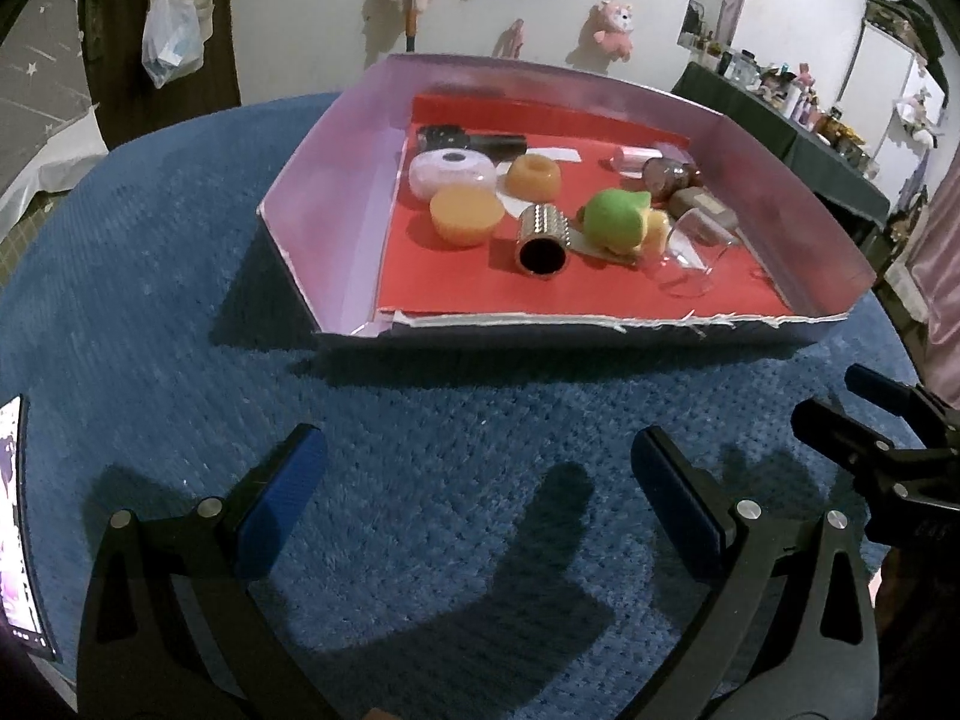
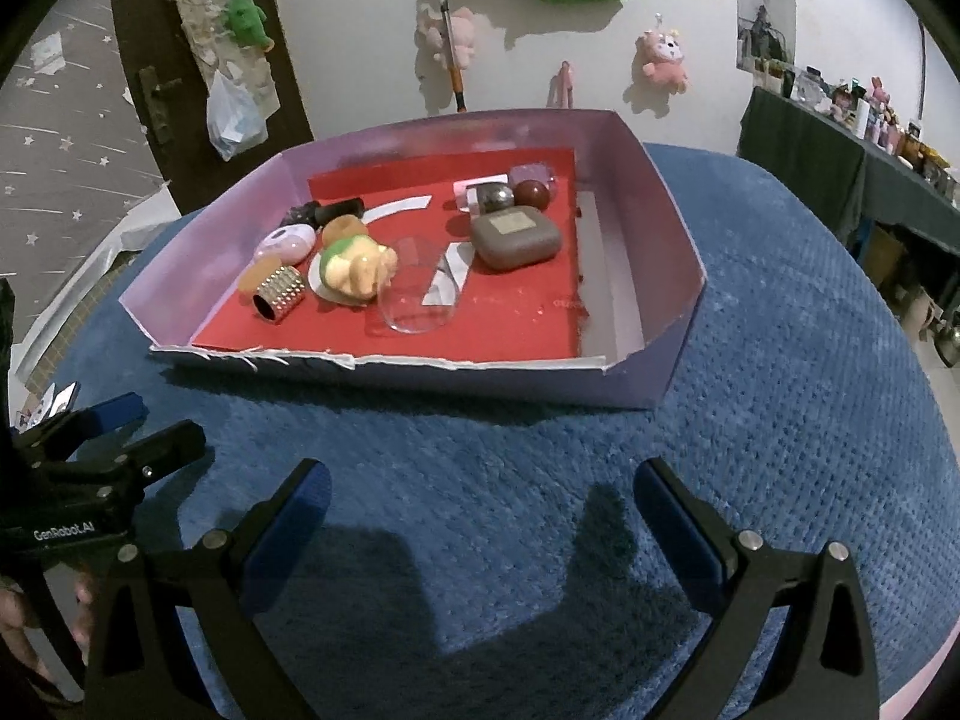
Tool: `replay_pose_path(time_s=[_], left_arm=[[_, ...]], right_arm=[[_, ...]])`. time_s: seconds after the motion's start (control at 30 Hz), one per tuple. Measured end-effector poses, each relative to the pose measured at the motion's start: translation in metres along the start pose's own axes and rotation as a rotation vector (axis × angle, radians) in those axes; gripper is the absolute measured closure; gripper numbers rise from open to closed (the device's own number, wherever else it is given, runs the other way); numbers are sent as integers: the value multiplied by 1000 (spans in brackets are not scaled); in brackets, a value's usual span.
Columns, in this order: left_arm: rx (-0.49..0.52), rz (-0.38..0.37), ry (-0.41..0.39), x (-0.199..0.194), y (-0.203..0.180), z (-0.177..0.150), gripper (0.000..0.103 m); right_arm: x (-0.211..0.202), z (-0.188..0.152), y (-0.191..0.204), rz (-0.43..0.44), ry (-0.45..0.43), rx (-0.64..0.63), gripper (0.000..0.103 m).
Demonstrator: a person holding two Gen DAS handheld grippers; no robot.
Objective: Organize rigid objects
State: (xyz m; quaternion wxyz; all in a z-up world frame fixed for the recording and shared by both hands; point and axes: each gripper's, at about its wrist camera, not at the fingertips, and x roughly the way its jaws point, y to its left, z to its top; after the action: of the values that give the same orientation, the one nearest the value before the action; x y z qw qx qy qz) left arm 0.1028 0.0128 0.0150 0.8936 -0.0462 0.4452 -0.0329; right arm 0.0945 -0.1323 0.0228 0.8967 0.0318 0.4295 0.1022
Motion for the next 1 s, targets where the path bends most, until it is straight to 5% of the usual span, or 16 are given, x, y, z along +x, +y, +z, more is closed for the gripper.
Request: replay_pose_path(time_s=[1.0], left_arm=[[35,90,22,16,-9,-2,0]], right_arm=[[15,-6,-6,-94,0,5,0]])
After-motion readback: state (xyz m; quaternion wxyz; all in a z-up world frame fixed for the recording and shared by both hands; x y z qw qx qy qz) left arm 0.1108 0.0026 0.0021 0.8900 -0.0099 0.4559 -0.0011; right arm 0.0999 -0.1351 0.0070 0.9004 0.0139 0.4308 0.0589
